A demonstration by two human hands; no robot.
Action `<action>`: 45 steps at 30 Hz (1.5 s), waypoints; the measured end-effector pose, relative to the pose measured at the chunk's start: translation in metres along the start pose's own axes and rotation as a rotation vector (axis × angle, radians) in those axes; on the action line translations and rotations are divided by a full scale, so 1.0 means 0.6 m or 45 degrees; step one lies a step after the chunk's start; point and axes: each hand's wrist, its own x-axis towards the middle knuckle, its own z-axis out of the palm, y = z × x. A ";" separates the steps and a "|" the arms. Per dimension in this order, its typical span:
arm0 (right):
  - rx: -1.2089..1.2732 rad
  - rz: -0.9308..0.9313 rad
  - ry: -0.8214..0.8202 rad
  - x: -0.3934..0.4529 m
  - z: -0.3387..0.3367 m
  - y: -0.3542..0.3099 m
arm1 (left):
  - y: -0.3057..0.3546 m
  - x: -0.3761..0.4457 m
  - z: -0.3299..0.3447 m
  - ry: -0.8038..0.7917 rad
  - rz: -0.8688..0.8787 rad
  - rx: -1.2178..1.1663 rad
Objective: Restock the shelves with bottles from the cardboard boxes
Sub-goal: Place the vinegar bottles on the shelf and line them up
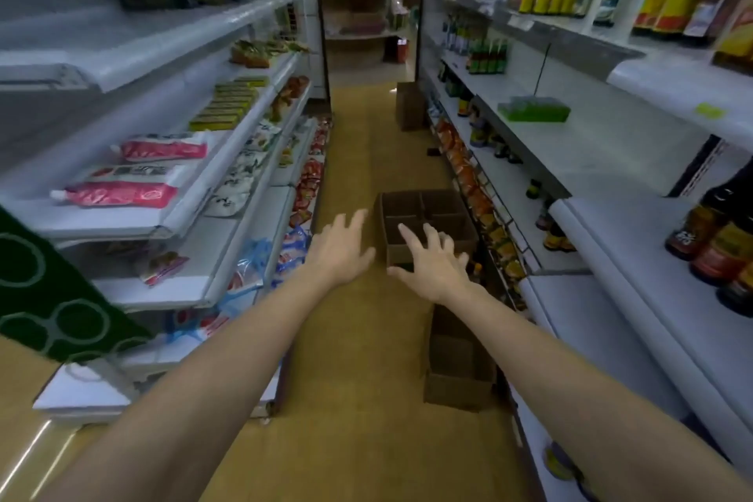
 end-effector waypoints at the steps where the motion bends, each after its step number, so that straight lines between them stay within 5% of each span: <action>1: -0.017 0.017 -0.029 0.031 0.004 0.008 | 0.002 0.032 0.010 -0.040 0.022 0.024; 9: 0.051 0.172 -0.042 0.311 0.030 0.095 | 0.021 0.325 0.092 -0.216 0.206 0.249; 22: 0.311 0.541 0.035 0.629 0.021 0.244 | 0.065 0.724 0.189 -0.385 0.376 0.185; 33: 2.016 1.255 0.587 0.799 0.031 0.354 | 0.077 1.025 0.300 -0.946 0.179 -0.699; 38: 2.161 1.416 0.705 0.816 0.068 0.397 | 0.107 1.084 0.352 -1.249 -0.027 -0.962; 45: 2.153 1.582 0.703 0.864 0.138 0.486 | 0.145 1.147 0.464 -1.410 -0.080 -0.898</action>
